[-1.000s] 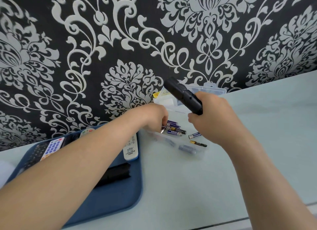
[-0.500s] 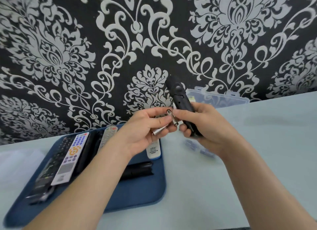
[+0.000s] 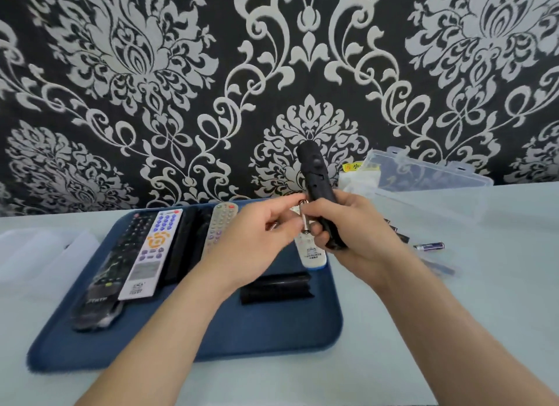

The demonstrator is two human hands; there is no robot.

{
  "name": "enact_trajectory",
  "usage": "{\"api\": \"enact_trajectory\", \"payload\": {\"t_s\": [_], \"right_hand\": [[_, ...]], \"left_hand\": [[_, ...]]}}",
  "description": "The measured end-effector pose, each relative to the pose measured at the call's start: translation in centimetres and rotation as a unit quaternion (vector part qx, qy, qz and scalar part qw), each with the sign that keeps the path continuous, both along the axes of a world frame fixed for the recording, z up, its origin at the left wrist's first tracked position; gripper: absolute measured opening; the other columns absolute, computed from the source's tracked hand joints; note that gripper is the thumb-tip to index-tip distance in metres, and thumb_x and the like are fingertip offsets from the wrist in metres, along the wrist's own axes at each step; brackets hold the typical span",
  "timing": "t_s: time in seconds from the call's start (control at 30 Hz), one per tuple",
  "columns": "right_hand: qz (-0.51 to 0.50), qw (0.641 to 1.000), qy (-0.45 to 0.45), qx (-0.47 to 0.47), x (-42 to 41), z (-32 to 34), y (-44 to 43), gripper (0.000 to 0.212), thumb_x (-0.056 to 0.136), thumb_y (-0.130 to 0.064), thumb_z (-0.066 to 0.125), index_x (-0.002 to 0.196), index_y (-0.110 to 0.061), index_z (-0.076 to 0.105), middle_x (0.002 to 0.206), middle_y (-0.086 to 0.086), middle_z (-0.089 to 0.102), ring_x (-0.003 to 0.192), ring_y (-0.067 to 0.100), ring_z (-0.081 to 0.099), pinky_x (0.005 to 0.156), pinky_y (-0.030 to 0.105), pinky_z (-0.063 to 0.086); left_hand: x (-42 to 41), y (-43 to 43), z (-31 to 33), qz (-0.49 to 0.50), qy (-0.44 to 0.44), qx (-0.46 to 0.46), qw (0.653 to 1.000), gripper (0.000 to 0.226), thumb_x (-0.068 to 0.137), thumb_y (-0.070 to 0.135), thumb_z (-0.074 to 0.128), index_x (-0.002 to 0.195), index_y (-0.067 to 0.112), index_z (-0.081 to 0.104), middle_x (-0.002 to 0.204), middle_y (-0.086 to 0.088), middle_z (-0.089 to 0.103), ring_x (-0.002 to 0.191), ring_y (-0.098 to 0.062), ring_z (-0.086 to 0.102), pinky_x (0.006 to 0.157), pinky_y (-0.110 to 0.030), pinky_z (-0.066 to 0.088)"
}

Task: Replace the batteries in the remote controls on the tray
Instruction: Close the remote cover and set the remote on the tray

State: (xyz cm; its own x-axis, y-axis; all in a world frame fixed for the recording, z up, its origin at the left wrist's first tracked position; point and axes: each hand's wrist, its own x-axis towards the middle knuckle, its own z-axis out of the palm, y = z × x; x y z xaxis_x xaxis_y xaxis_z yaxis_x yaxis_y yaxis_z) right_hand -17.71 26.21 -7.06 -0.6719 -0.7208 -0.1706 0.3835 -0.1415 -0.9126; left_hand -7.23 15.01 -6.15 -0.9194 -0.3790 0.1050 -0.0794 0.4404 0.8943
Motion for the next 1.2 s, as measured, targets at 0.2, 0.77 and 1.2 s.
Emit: {"api": "enact_trajectory", "payload": {"t_s": [0.2,0.77,1.2], "right_hand": [[0.028,0.998,-0.047,-0.019,0.8,-0.3,-0.7,0.008,0.090,0.001,0.059,0.087,-0.006,0.060,0.061,0.003,0.053,0.049,0.007,0.045,0.041,0.013,0.036],[-0.010,0.994,-0.094,-0.057,1.6,-0.5,-0.9,0.061,0.098,-0.058,0.039,0.116,-0.003,0.059,0.095,0.014,0.055,0.071,0.020,0.057,0.065,0.032,0.050],[-0.077,0.993,-0.081,-0.026,2.7,-0.3,-1.3,0.050,0.100,-0.052,0.043,0.108,-0.005,0.060,0.076,0.009,0.062,0.082,0.027,0.051,0.068,0.038,0.036]], "left_hand": [[0.8,-0.5,-1.4,0.024,0.079,-0.143,0.986,0.047,0.085,0.023,0.071,0.119,0.051,0.052,0.079,0.017,0.061,0.051,-0.006,0.034,0.054,-0.014,0.033],[1.7,0.4,-0.5,0.090,0.205,-0.255,0.941,0.015,0.081,0.010,0.074,0.094,0.016,0.078,0.066,0.025,0.057,0.057,0.006,0.047,0.062,-0.004,0.034],[1.1,1.8,-1.7,0.055,0.193,-0.315,0.928,0.012,0.077,0.023,0.071,0.086,0.017,0.076,0.086,0.012,0.072,0.077,-0.009,0.066,0.069,-0.029,0.051]]}}
